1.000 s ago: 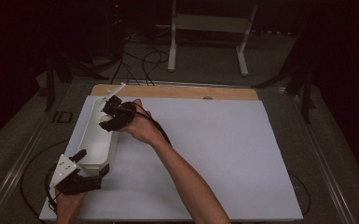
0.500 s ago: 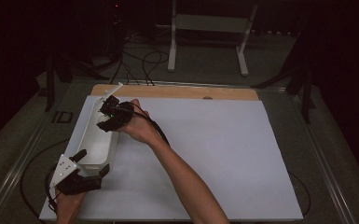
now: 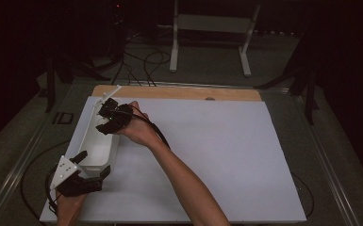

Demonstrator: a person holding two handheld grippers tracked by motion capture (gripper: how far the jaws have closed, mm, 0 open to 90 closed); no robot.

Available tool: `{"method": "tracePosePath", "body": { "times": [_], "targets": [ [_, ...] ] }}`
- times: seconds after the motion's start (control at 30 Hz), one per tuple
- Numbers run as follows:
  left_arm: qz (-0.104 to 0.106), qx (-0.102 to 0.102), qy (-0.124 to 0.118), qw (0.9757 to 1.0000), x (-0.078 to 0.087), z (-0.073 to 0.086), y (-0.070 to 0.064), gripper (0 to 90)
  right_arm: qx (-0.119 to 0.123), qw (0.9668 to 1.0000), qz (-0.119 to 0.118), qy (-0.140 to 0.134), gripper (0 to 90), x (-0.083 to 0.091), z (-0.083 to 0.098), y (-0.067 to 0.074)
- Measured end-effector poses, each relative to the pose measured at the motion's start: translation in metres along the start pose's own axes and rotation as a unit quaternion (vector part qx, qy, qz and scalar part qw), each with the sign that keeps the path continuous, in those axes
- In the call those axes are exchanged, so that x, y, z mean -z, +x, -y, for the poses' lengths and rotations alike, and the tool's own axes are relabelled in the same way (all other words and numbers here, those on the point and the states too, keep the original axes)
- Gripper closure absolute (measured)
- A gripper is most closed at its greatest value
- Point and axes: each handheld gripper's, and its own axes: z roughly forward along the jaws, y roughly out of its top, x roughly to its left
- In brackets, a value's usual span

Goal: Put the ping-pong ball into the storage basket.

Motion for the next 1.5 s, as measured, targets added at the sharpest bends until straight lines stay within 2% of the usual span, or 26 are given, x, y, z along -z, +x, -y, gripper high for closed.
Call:
{"method": "tracePosePath", "body": {
  "times": [0.6, 0.83, 0.9, 1.07, 1.2, 1.3, 1.5],
  "targets": [
    [0.0, 0.0, -0.001, 1.0, 0.001, 0.0, 0.0, 0.0, 0.006, 0.9999, -0.01, 0.008, 50.4, -0.011, -0.002, 0.008],
    [0.0, 0.0, -0.001, 1.0, 0.001, 0.0, 0.0, 0.0, -0.002, 0.9998, -0.017, 0.01, 49.5, -0.014, -0.002, 0.009],
    [0.0, 0.001, -0.001, 1.0, 0.001, 0.0, 0.0, 0.0, -0.005, 0.9997, -0.02, 0.012, 45.4, -0.015, -0.002, 0.008],
    [0.0, 0.0, -0.001, 1.0, 0.001, 0.0, 0.0, 0.0, -0.01, 0.9993, -0.032, 0.016, 27.1, -0.015, 0.0, 0.007],
    [0.0, 0.0, -0.001, 1.0, 0.001, 0.0, 0.0, 0.0, -0.018, 0.9994, -0.027, 0.014, 18.6, -0.015, 0.002, 0.006],
    [0.0, 0.0, -0.001, 1.0, 0.0, 0.0, 0.0, 0.0, -0.021, 0.9994, -0.022, 0.016, 14.0, -0.014, 0.004, 0.005],
    [0.001, -0.001, 0.002, 1.0, 0.0, 0.0, 0.0, 0.0, -0.022, 0.9995, -0.015, 0.015, 12.2, -0.011, 0.009, 0.003]
  ]
}}
